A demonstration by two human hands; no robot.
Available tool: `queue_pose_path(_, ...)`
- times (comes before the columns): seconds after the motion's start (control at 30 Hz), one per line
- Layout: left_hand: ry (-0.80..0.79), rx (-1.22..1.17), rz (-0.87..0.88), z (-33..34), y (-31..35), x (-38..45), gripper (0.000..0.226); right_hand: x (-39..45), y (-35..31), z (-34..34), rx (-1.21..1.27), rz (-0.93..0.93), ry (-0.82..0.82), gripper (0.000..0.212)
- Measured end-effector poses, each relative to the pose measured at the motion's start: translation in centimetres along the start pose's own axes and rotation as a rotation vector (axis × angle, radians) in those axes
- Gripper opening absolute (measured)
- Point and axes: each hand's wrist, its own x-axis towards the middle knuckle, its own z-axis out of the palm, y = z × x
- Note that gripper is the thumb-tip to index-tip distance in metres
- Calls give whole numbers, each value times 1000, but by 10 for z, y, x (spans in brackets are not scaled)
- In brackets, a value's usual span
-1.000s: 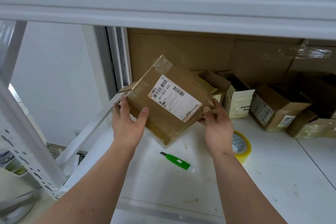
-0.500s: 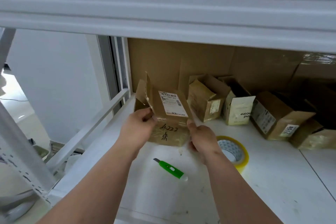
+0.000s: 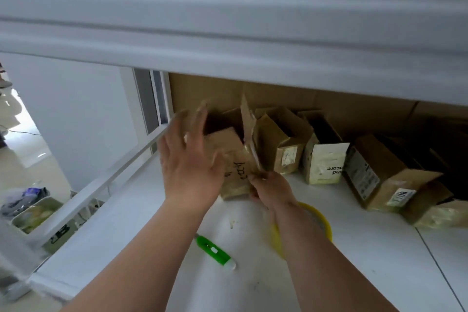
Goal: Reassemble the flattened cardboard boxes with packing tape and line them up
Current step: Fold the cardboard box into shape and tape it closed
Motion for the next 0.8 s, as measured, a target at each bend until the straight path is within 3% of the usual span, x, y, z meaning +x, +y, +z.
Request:
queue_pose_path(0.1, -216, -220, -419, 16, -13, -7, 95, 3, -2, -1, -237, -29, 1, 43)
queue_pose_path(0.17, -407, -412, -591, 27, -19, -11, 84, 3, -3, -1, -365, -109, 51, 41)
queue_pose_path(0.3, -547, -382, -479, 41, -21, -10, 50, 1, -10, -3, -292, -179, 119, 35)
queue_pose_path(0.37, -616, -401, -432, 44, -21, -5, 52, 1, -12, -2, -227, -183, 103, 36)
queue_pose_path(0.5, -681, -443, -425, 55, -31, 4, 80, 3, -16, 2, -154, -200, -8, 49)
queue_pose_path(0.63, -803, -581, -451, 62, -33, 16, 69, 8, -16, -10, -248, -216, -11, 49)
queue_pose_path(0.73, -793, -622, -435, 69, -26, 20, 61, 4, -6, -32, -362, -215, 238, 42)
queue_pose_path(0.8, -741, -638, -467, 72, -19, 22, 52, 2, 5, -54, -189, -177, 512, 46)
